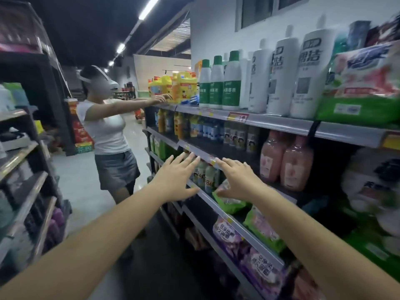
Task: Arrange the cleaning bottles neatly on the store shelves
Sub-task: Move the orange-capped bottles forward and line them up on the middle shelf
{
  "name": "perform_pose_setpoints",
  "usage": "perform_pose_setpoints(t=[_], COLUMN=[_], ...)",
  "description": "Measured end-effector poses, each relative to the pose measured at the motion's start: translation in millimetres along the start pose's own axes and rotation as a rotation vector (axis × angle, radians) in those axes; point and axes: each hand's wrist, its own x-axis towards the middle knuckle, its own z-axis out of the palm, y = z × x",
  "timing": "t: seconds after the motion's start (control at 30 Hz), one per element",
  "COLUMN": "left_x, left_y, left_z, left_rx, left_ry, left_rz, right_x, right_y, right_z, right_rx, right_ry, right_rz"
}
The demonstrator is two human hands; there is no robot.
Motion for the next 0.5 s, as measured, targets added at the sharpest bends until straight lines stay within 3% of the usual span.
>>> perform_pose_setpoints(t=[0.5], left_x=[206.5], left_y=[-66.3], left_z=[95.1], left_rx=[-0.005], left_ry=[0.037], left_rz=[0.119], right_x=[194.7], right_y=[103.7], right_z=[56.8], right_rx=[0.056], right_ry=[-0.049], right_rz=[0.060])
